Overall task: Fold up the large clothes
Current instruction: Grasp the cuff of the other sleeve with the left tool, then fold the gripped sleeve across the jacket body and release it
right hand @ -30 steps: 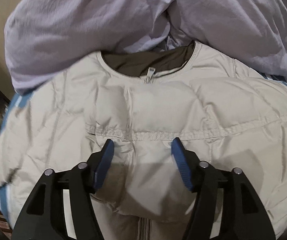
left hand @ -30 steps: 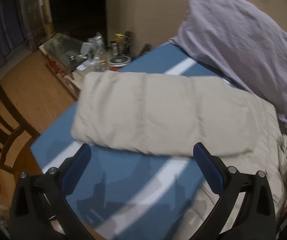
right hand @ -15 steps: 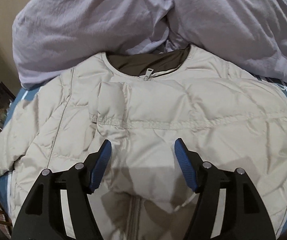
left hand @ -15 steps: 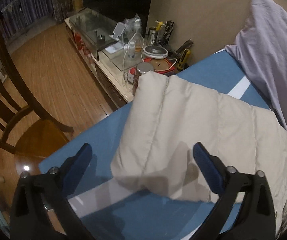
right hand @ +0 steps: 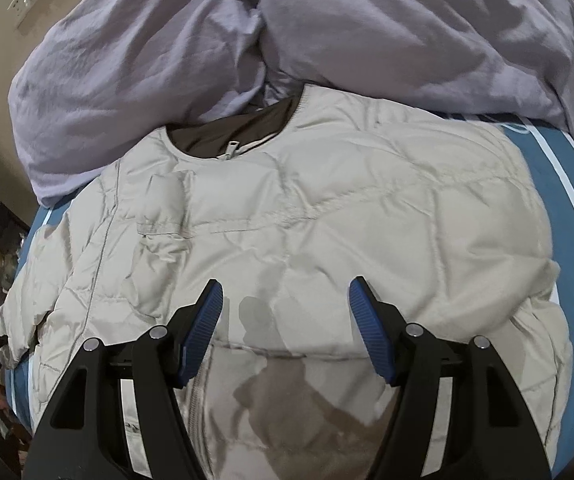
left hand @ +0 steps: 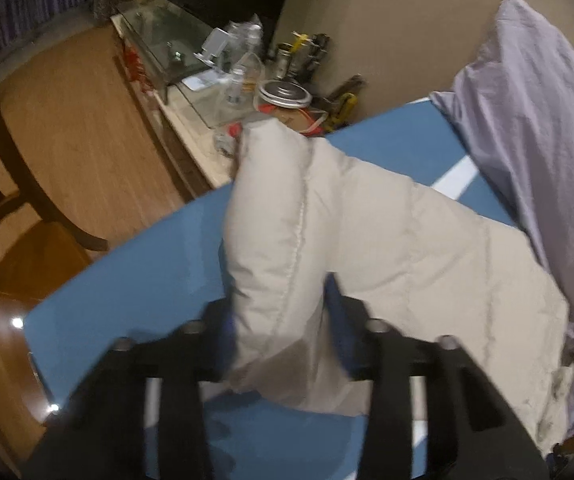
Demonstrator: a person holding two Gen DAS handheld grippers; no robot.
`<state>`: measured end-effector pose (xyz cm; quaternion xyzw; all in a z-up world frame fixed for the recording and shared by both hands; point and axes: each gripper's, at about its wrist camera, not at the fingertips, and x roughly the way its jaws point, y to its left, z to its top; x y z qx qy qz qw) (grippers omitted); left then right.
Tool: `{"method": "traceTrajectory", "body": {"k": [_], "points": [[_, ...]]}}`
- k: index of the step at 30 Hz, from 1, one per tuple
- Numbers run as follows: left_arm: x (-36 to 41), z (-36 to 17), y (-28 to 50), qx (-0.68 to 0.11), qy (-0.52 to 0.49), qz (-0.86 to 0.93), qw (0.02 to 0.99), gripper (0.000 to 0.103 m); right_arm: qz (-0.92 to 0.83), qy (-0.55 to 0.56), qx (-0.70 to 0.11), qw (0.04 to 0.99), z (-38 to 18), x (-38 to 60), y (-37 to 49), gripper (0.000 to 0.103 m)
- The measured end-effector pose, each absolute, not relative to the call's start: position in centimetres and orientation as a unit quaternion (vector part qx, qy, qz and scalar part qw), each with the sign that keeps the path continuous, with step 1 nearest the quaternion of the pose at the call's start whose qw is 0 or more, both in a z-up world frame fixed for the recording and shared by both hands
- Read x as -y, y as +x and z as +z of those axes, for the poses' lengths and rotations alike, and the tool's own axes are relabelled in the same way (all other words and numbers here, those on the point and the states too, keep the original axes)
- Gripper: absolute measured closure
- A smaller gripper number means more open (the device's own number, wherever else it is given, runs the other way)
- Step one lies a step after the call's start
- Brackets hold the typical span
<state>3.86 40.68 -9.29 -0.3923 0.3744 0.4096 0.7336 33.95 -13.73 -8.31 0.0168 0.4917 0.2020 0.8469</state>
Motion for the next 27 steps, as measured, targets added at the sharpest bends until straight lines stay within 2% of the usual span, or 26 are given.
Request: {"method": "traceTrajectory", "body": {"k": [2,5,11,18,27], "points": [[-40.5,-8.9,4.2,-0.375,-0.391,0.403,0.737,0.082,0.199,0.023,-0.491,0.848,-8.3,14.3,33.8,0.036],[-40.1,-7.9,4.9,-0.375,-0.383,0.395,0.746,0.086,0.197,0.031,-0.490,0.849,-8.1,15.0,33.6,0.036],[-38.1,-3.0,7.3,-0.344,-0.359,0.352,0.793,0.087,0.195,0.044,-0.480,0.854,-7.6,16.2,33.2,0.036],[-32.3,4.2,13.4,-0.302,-0.321,0.252,0.861,0.087,0.187,0.055,-0.468,0.862,-7.1,18.3,32.5,0.036],[-23.4,8.7,21.8,-0.305,-0.272,0.142,0.902,0.087,0.158,0.072,-0.451,0.876,-6.6,22.4,31.9,0.036]]}}
